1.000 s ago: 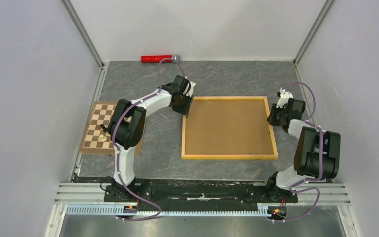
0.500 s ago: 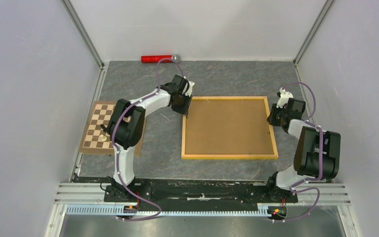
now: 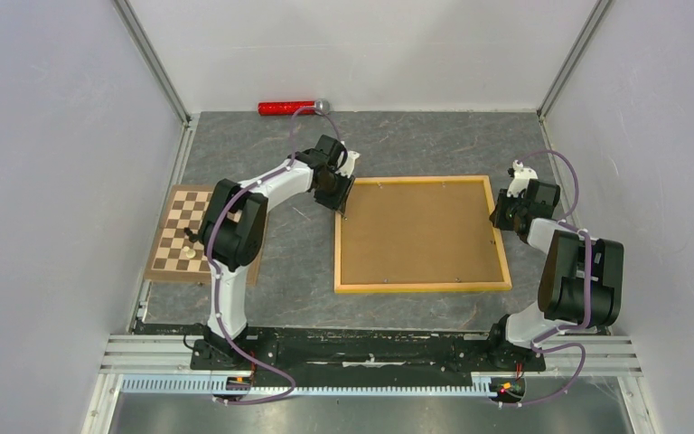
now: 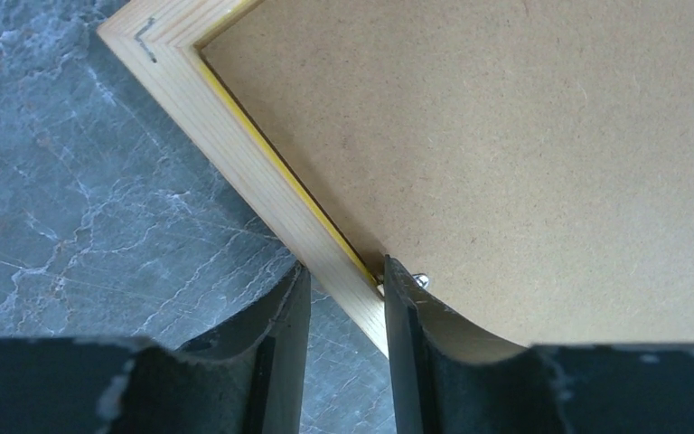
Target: Put the photo into the frame
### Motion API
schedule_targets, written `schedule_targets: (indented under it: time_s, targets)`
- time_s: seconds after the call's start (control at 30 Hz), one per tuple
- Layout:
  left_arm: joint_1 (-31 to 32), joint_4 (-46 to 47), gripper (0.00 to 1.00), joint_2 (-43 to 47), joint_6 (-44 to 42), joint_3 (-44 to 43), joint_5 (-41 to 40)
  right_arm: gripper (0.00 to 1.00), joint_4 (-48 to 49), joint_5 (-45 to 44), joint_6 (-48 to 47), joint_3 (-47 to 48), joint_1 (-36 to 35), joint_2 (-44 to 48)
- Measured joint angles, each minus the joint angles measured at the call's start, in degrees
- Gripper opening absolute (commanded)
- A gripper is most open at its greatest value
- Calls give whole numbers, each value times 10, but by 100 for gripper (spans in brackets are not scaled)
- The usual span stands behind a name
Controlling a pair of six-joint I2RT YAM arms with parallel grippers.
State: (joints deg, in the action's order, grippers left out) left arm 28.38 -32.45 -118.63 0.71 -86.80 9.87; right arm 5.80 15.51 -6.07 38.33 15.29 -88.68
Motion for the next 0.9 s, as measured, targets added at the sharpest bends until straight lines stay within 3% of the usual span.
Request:
schedule_targets:
  time_s: [0.13,0.57,0.9]
  targets:
    - [3,-24,53,-12,-24,-19,11,0,2,0,0,0,0,0]
    - [5,-44,54,-26,-24,-39,13,0,4,1,0,0,0,-2]
    - [13,-44,72,-26,-24,-41,13,0,5,1,0,0,0,-2]
